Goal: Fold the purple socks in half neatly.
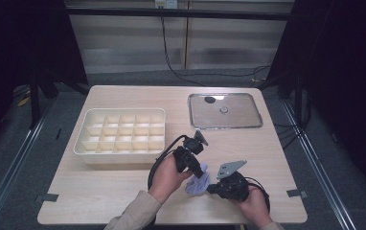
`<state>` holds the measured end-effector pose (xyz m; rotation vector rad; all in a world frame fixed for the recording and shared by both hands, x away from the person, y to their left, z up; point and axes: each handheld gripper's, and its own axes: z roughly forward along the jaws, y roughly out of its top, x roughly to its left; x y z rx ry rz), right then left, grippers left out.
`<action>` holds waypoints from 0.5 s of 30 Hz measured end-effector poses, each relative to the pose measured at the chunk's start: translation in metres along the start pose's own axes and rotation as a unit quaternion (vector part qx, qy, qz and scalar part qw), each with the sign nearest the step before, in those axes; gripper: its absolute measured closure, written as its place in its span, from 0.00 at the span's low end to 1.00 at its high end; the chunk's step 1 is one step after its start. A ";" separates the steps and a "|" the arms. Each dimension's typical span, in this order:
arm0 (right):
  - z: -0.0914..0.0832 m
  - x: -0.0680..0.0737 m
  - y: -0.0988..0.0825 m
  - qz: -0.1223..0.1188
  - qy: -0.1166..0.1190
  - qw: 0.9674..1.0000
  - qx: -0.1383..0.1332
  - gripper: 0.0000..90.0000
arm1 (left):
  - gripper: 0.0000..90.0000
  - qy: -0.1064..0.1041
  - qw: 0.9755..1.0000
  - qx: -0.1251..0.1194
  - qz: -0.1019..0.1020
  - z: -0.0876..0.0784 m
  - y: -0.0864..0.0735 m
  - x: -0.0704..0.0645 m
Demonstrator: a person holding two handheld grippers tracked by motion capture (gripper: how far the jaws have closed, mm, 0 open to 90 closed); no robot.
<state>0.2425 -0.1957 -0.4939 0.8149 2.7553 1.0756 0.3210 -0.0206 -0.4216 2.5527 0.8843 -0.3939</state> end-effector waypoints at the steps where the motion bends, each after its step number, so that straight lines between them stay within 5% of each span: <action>1: 0.000 0.000 0.000 0.000 0.000 1.000 0.000 0.98 | 0.98 0.000 1.000 0.000 -0.003 0.000 0.000 0.000; 15: 0.001 0.001 0.001 0.004 -0.001 1.000 0.000 0.98 | 0.98 -0.002 1.000 -0.002 0.000 0.001 -0.002 -0.001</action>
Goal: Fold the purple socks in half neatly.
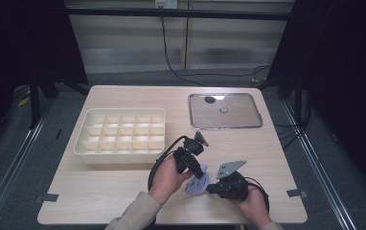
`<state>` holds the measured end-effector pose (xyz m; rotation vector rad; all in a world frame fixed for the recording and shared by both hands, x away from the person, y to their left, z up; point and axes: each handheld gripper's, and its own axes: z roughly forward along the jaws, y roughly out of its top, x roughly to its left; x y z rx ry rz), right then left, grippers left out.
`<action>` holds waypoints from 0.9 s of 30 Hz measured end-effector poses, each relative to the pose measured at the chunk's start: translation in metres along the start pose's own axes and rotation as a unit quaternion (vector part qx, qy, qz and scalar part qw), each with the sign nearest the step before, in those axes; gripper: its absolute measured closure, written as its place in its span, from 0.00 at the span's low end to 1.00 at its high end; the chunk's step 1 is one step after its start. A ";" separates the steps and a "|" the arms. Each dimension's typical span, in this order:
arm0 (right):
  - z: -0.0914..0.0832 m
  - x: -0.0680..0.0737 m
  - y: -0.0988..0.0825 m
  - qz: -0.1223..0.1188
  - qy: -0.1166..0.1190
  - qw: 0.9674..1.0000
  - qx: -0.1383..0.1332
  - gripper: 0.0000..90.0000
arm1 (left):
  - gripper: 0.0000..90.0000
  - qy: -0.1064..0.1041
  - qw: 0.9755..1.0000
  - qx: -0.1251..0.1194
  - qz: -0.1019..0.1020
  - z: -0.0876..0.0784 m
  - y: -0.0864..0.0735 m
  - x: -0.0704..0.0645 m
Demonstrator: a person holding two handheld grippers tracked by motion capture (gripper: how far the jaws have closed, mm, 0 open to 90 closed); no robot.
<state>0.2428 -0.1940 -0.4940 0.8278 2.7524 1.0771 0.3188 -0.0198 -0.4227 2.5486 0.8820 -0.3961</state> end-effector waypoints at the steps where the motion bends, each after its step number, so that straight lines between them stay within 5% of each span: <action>1: 0.000 0.000 0.000 -0.001 -0.001 1.000 -0.001 0.98 | 0.98 0.001 1.000 -0.001 -0.002 0.000 0.000 0.000; 27: 0.003 0.000 0.002 0.000 0.003 1.000 -0.005 0.98 | 0.98 0.001 1.000 0.002 -0.001 0.003 -0.004 0.001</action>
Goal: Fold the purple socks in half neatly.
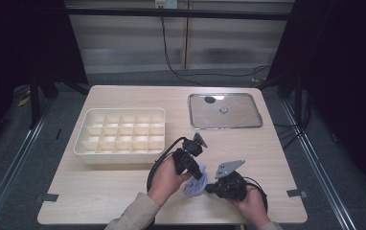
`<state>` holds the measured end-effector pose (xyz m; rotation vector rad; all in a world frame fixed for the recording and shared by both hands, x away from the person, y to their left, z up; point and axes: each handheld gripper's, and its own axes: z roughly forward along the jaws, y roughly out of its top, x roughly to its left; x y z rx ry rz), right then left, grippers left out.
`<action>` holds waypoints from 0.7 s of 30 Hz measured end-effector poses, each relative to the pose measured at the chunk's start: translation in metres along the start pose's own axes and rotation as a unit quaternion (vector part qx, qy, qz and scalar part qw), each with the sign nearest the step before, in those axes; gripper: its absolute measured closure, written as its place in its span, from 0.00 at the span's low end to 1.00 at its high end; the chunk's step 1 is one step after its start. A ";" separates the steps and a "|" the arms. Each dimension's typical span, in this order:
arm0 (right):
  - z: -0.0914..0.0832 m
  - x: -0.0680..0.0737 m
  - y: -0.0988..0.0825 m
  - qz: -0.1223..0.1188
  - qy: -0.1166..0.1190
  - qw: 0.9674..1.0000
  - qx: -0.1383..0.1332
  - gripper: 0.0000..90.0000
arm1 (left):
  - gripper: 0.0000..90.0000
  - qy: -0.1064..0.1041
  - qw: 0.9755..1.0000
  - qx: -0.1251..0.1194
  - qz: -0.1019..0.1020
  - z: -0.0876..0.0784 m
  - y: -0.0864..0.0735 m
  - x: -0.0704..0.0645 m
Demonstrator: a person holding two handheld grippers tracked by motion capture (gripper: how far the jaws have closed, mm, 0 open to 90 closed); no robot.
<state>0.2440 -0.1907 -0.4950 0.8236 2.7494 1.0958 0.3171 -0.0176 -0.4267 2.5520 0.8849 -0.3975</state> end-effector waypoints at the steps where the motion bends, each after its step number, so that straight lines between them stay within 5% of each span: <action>1: 0.000 0.000 0.000 -0.001 0.001 1.000 0.000 0.98 | 0.98 0.001 1.000 0.000 0.000 0.000 0.000 0.000; 21: 0.001 0.000 0.001 -0.005 -0.002 1.000 0.000 0.98 | 0.98 -0.001 1.000 0.009 0.001 0.007 -0.001 0.000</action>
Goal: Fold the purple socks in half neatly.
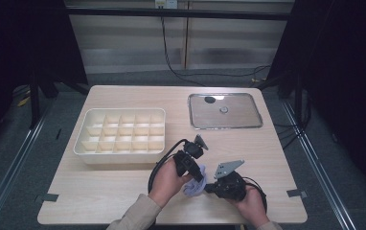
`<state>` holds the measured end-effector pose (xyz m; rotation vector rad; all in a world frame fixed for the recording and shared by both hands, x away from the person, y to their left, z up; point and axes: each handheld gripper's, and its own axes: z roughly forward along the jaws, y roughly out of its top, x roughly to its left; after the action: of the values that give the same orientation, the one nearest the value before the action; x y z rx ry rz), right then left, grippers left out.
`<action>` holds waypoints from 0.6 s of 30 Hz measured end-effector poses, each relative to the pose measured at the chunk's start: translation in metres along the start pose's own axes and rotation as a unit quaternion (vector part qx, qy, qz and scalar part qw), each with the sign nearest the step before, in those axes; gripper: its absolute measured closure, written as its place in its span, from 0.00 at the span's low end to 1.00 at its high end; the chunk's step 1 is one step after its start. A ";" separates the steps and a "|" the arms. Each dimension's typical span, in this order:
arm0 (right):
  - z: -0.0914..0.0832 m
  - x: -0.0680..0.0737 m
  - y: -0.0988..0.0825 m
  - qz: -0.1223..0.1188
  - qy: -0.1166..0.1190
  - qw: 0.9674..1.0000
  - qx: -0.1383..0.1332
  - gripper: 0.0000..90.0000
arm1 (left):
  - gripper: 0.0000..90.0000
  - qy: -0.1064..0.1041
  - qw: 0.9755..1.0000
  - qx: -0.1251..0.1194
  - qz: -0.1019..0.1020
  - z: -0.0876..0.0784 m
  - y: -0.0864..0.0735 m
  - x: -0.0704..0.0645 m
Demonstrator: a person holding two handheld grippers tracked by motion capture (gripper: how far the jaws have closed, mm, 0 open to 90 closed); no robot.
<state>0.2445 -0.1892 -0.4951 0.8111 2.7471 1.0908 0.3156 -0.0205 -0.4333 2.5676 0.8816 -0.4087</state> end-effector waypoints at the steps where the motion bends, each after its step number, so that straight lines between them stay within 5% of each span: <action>1: 0.000 0.000 0.000 0.000 0.000 1.000 0.000 0.98 | 0.98 -0.001 1.000 0.001 0.001 0.000 0.000 0.000; 18: 0.001 0.002 0.001 0.001 0.001 1.000 0.003 0.98 | 0.98 -0.005 1.000 0.005 -0.002 0.008 -0.003 0.001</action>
<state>0.2439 -0.1872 -0.4949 0.8150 2.7528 1.0866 0.3128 -0.0215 -0.4419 2.5701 0.8827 -0.4279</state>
